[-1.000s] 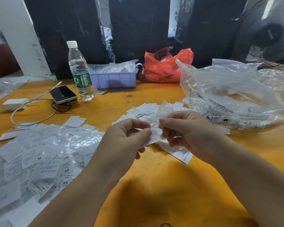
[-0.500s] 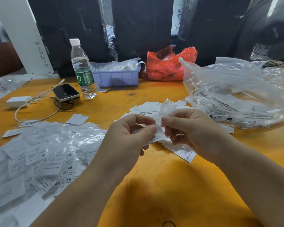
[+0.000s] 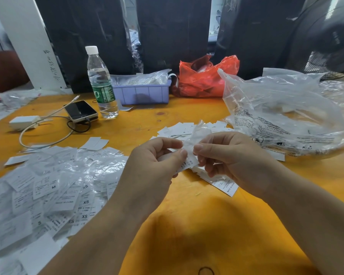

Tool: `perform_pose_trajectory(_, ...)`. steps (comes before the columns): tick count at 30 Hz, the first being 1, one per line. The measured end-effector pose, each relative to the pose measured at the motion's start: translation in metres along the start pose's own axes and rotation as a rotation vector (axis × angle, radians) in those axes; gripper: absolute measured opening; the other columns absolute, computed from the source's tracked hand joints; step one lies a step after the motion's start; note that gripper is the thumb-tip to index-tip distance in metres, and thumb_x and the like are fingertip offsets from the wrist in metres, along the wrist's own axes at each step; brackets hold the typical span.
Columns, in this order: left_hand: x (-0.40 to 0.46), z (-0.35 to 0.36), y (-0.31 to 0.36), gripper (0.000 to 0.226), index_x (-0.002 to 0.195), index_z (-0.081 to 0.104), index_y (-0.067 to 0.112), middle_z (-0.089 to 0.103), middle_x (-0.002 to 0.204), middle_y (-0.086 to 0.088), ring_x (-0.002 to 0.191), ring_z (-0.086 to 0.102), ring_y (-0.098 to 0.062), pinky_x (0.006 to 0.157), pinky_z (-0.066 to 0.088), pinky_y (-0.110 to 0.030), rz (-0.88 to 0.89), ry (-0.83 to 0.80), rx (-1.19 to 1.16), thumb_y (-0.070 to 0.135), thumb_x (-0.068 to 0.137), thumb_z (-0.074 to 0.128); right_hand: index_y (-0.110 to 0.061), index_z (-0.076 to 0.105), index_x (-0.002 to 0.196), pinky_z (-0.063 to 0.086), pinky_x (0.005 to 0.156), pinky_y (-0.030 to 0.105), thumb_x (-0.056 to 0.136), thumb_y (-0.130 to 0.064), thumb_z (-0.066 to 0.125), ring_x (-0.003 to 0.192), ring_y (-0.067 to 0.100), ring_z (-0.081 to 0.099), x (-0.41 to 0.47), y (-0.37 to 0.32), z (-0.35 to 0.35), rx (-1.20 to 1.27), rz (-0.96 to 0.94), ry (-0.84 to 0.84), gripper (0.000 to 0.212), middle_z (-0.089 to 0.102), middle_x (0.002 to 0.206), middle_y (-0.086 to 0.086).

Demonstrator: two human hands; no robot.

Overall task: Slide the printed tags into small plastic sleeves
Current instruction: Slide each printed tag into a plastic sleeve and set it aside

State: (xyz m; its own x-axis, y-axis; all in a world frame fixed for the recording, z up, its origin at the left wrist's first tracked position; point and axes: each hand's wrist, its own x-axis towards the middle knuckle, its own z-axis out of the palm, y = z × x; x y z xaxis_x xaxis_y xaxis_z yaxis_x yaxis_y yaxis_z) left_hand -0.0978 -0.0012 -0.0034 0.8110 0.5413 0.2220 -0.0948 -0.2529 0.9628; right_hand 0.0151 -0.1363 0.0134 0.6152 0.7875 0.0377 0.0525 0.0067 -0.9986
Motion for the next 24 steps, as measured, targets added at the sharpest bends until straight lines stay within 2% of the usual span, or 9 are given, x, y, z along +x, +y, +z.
perform_pose_trajectory(7, -0.002, 0.0007, 0.0015, 0.006, 0.092, 0.069, 0.03, 0.068, 0.07, 0.015, 0.056, 0.06, 0.002, 0.049, 0.044, -0.01, 0.036, 0.016, 0.039, 0.026, 0.087, 0.07, -0.004, 0.068, 0.078, 0.046, 0.051, 0.022, 0.082, -0.014, 0.068, 0.055, 0.014, 0.053, -0.0005, 0.001, 0.0018, -0.011, 0.013, -0.013, 0.011, 0.061, 0.065, 0.008)
perform_pose_trajectory(10, -0.0027, 0.0014, 0.002, 0.006, 0.093, 0.068, 0.031, 0.068, 0.071, 0.012, 0.055, 0.059, 0.002, 0.048, 0.044, -0.011, 0.057, 0.035, 0.063, 0.027, 0.088, 0.069, -0.005, 0.068, 0.077, 0.047, 0.051, 0.023, 0.083, -0.011, 0.067, 0.054, 0.015, 0.053, -0.0009, 0.0017, 0.0042, 0.001, 0.024, -0.026, 0.008, 0.062, 0.065, 0.008)
perform_pose_trajectory(14, -0.0048, 0.0012, 0.0022, 0.004, 0.092, 0.067, 0.03, 0.067, 0.073, 0.028, 0.062, 0.062, 0.008, 0.048, 0.042, -0.006, 0.106, 0.062, 0.115, 0.028, 0.088, 0.068, -0.006, 0.066, 0.08, 0.044, 0.053, 0.026, 0.083, -0.011, 0.068, 0.056, 0.017, 0.054, -0.0017, 0.0017, 0.0058, -0.002, 0.033, -0.046, 0.006, 0.062, 0.065, 0.009)
perform_pose_trajectory(17, -0.0051, 0.0017, 0.0022, 0.003, 0.091, 0.066, 0.03, 0.066, 0.071, 0.031, 0.062, 0.061, 0.01, 0.05, 0.042, -0.005, 0.134, 0.069, 0.118, 0.028, 0.089, 0.067, -0.007, 0.066, 0.081, 0.045, 0.051, 0.024, 0.081, -0.011, 0.069, 0.055, 0.016, 0.053, -0.002, 0.0018, 0.0067, 0.014, 0.045, -0.053, 0.005, 0.062, 0.064, 0.009)
perform_pose_trajectory(21, -0.0046, 0.0034, 0.0027, 0.005, 0.094, 0.065, 0.029, 0.066, 0.069, 0.029, 0.06, 0.062, 0.008, 0.051, 0.043, -0.006, 0.119, 0.04, 0.06, 0.027, 0.09, 0.065, -0.005, 0.064, 0.088, 0.045, 0.05, 0.024, 0.07, -0.018, 0.071, 0.054, 0.015, 0.052, -0.0022, 0.0031, 0.0087, 0.079, 0.077, -0.068, 0.023, 0.061, 0.063, 0.007)
perform_pose_trajectory(24, -0.0052, 0.0045, 0.0028, 0.006, 0.097, 0.064, 0.029, 0.067, 0.072, 0.026, 0.059, 0.061, 0.004, 0.051, 0.044, -0.009, 0.091, -0.001, 0.039, 0.029, 0.092, 0.061, -0.005, 0.064, 0.089, 0.044, 0.05, 0.023, 0.067, -0.02, 0.072, 0.053, 0.014, 0.052, -0.002, 0.0037, 0.0094, 0.108, 0.087, -0.077, 0.027, 0.06, 0.064, 0.007)
